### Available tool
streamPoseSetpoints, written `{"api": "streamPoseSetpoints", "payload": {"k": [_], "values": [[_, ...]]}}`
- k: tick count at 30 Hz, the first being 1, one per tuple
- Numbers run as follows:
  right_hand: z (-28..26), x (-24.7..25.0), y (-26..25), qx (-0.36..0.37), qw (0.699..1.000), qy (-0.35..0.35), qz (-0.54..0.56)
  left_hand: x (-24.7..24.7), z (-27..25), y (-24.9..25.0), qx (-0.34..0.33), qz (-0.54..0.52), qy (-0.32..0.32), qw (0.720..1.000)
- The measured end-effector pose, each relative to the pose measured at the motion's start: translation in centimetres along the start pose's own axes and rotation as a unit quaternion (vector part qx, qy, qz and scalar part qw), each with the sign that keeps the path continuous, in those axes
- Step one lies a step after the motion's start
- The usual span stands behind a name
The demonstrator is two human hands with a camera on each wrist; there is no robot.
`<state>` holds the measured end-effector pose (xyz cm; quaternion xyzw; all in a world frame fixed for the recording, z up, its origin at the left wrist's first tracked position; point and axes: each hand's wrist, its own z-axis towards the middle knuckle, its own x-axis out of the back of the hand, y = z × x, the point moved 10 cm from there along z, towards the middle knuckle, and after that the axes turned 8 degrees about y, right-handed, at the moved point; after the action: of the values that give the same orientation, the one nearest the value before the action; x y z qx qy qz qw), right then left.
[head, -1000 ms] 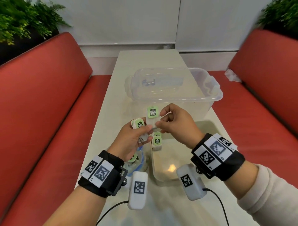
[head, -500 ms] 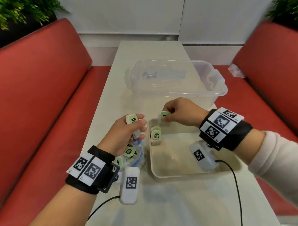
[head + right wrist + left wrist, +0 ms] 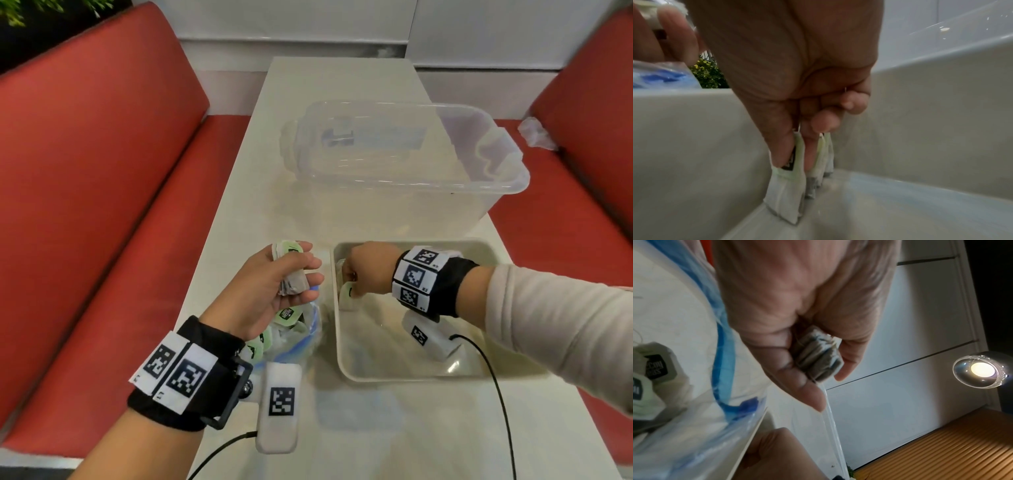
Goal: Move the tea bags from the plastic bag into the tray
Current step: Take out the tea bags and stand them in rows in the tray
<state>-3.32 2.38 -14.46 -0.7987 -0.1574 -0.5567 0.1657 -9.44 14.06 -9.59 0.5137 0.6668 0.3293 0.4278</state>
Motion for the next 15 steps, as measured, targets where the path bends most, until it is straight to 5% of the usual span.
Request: {"api": "streamPoseSetpoints", "payload": {"k": [10, 15], "values": [[0.3, 0.6, 1.5, -0.049, 0.997, 0.054, 0.025, -0.6, 0.3, -0.7, 0.036, -0.045, -0.034, 0.998], [-1.9, 6.5, 1.8, -0.065, 0.979, 0.180, 0.066, -0.8, 0.4, -0.1, 0.024, -0.057, -0.044, 0.997]]}}
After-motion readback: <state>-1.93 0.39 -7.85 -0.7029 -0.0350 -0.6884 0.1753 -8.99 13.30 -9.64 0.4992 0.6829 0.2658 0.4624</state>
